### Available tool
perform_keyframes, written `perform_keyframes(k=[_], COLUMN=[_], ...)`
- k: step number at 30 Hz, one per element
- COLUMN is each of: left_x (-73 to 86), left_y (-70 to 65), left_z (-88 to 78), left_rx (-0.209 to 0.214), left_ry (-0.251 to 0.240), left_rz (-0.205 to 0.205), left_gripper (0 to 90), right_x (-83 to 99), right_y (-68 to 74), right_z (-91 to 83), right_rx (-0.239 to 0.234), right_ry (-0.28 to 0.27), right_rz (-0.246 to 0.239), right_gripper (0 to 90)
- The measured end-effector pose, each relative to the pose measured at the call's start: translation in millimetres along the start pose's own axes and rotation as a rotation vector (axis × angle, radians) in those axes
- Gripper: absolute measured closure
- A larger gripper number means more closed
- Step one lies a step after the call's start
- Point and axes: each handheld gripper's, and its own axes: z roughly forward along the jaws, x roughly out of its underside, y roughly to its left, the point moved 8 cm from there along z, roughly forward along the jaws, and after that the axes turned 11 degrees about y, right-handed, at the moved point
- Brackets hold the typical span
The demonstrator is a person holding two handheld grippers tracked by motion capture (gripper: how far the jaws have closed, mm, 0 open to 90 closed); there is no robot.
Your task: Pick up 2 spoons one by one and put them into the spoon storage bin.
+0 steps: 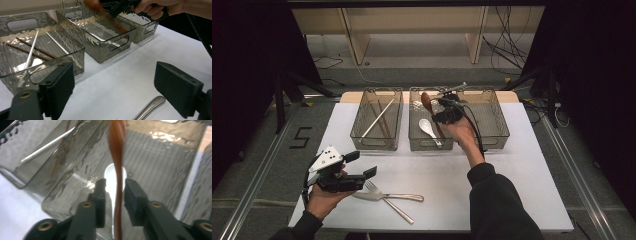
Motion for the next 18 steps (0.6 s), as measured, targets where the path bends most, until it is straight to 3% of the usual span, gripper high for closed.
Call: perform_keyframes(k=[5, 9, 13, 18], left_x=[-0.2, 0.0, -0.2, -0.1], left_y=[1.0, 1.1, 1.5, 2.8], left_z=[-0.8, -0.7, -0.5, -0.9], left_rx=[-0.003, -0.004, -0.009, -0.012], left_ry=[-0.005, -0.002, -0.003, -0.003], left_rz=[-0.005, -0.002, -0.003, -0.003], left_gripper=[16.4, 16.4, 16.4, 16.4], right_x=[1.7, 9.1, 26.2, 50.7], right_y=[7.8, 26.5, 50.9, 77.0], right_z=[-7.8, -18.7, -28.2, -35.1], right_rx=[-0.020, -0.077, -0.119, -0.168], right_ry=[-0.009, -0.032, -0.015, -0.009], right_rz=[-0.040, -0.121, -0.244, -0.328], right_gripper=[60.6, 52.1, 43.8, 38.4])
